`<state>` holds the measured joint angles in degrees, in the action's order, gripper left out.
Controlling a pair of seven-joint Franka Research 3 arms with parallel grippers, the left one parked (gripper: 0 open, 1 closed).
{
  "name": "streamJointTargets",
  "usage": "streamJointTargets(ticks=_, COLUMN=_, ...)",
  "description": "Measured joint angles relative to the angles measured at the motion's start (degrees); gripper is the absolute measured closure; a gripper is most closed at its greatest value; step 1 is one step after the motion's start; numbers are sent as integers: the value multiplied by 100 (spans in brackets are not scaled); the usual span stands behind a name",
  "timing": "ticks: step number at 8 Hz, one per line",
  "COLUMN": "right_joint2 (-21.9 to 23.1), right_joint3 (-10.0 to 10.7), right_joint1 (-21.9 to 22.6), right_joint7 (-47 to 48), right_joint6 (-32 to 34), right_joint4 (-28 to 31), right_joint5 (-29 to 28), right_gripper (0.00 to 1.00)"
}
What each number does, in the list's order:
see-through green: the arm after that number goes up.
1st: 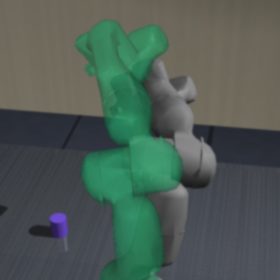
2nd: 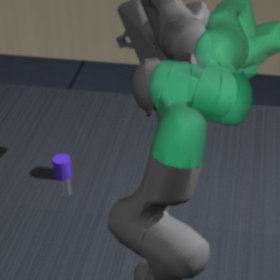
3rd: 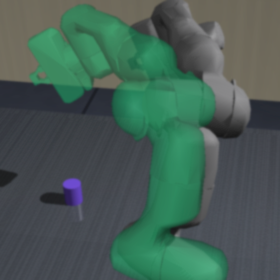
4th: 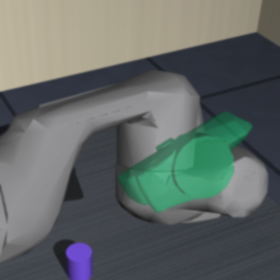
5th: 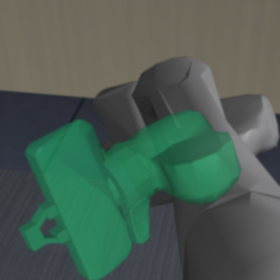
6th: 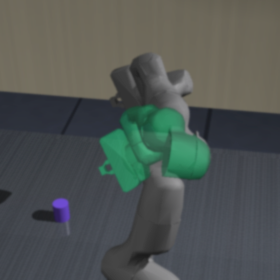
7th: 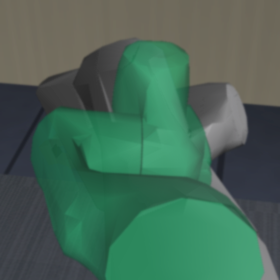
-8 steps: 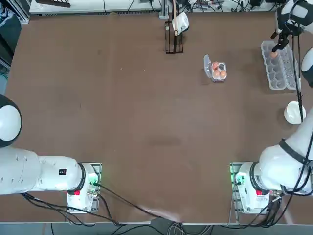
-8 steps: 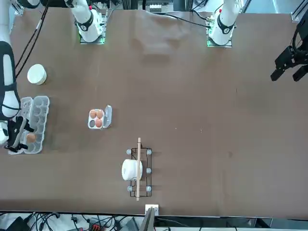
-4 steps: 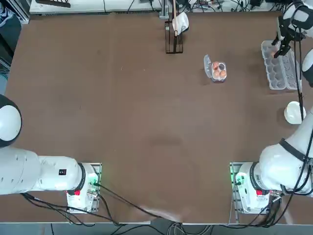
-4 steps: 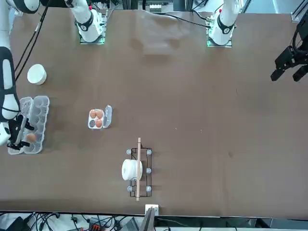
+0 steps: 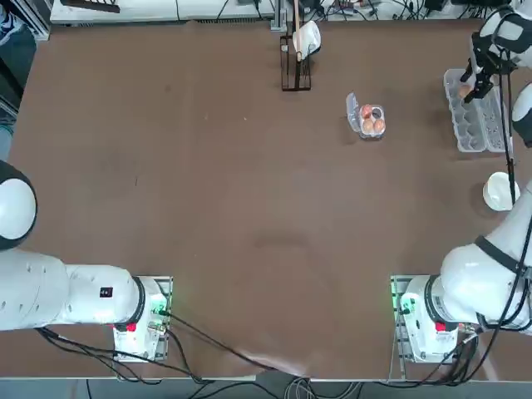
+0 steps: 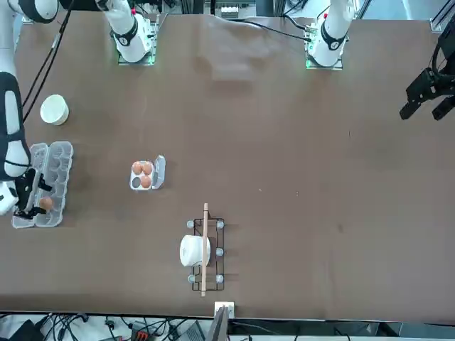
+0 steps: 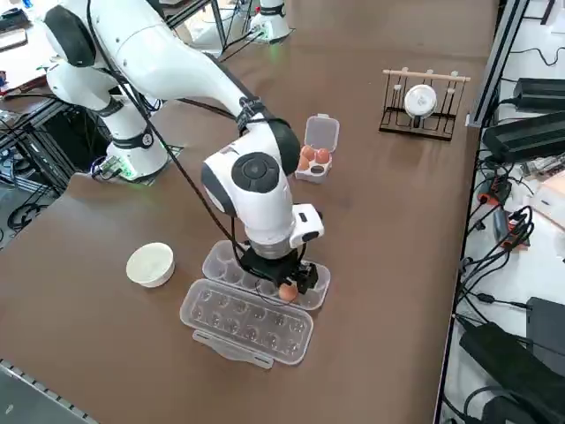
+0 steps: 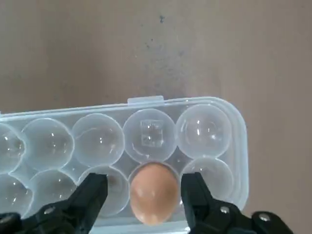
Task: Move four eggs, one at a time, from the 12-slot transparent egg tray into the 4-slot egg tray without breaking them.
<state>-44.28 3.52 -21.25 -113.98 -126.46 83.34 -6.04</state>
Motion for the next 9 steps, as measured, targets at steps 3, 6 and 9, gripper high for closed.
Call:
streamJointTargets(ticks=3, right_joint2=-188, right_joint3=-3, right_joint1=-1, right_joint7=-120, right_joint6=-4, right_joint4=-289, right_joint5=0, right_gripper=7)
streamJointTargets(ticks=6, right_joint2=-295, right_joint3=-3, right_joint1=-1, right_joint7=-137, right_joint6=-6, right_joint4=-355, right_joint5=1, right_gripper=10)
streamJointTargets(ticks=9, right_joint2=-325, right_joint3=-3, right_joint1=-2, right_joint7=-139, right_joint6=-6, right_joint4=-357, right_joint5=1, right_gripper=13)
